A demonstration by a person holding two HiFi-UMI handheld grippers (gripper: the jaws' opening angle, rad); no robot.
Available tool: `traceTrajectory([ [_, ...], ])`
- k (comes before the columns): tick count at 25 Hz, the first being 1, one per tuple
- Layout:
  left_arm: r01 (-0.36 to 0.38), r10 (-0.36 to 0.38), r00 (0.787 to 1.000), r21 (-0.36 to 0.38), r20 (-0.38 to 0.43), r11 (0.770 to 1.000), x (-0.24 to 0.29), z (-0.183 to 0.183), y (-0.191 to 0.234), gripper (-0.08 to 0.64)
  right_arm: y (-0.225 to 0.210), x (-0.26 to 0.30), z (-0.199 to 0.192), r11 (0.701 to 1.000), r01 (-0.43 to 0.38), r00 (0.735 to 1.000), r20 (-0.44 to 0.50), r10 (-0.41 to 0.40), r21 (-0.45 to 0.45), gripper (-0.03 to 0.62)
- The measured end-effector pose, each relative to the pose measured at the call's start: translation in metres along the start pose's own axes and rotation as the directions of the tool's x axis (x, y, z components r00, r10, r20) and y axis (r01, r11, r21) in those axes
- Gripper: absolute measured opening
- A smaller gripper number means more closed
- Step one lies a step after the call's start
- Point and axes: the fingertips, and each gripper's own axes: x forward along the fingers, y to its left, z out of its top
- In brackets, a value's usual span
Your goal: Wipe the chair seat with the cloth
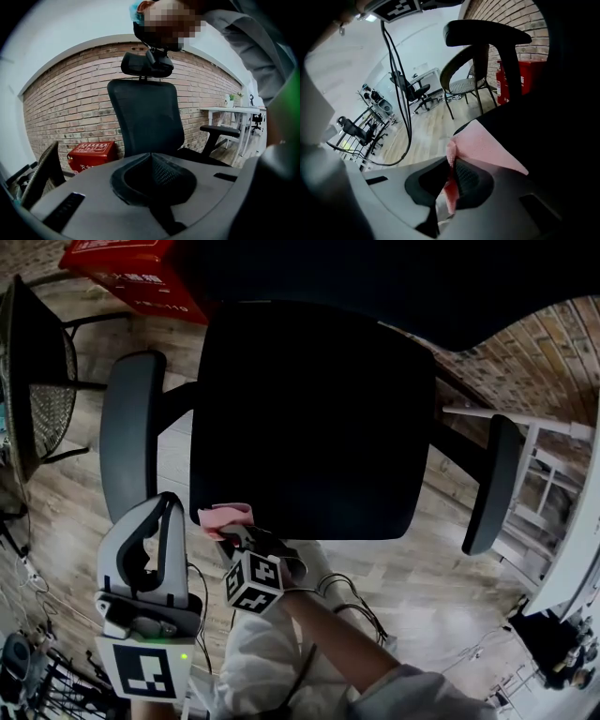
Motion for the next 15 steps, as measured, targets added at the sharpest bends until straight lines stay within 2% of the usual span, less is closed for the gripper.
traceTrajectory([
  [2, -0.001, 0.001, 1.000, -0.018, 0.002, 1.000, -0.004, 0.004, 0.000, 0.018, -0.001, -0.010, -0.001, 1.000, 0.000, 1.000, 0.002, 0.000, 0.006, 0.055],
  [4, 0.006, -0.006, 1.000, -0.019, 0.005, 1.000, -0.006, 0.013, -0.001, 0.018, -0.010, -0.026, -0.002, 0.999, 0.025, 1.000, 0.001, -0.025, 0.048, 0.055],
  [8, 0.017, -0.016, 0.999, -0.020, 0.033, 1.000, -0.007, 0.053, -0.012, 0.018, -0.042, -0.082, 0.001, 0.982, 0.120, 0.992, 0.021, -0.124, 0.149, 0.055],
  [11, 0.048, -0.049, 0.997, 0.020, 0.059, 0.999, -0.008, 0.095, -0.021, 0.018, -0.071, -0.136, 0.012, 0.958, 0.200, 0.975, 0.060, -0.216, 0.205, 0.055],
  [15, 0.115, -0.123, 0.990, 0.116, 0.062, 0.987, -0.019, 0.153, -0.036, 0.018, -0.098, -0.223, 0.028, 0.909, 0.290, 0.935, 0.114, -0.336, 0.300, 0.055],
])
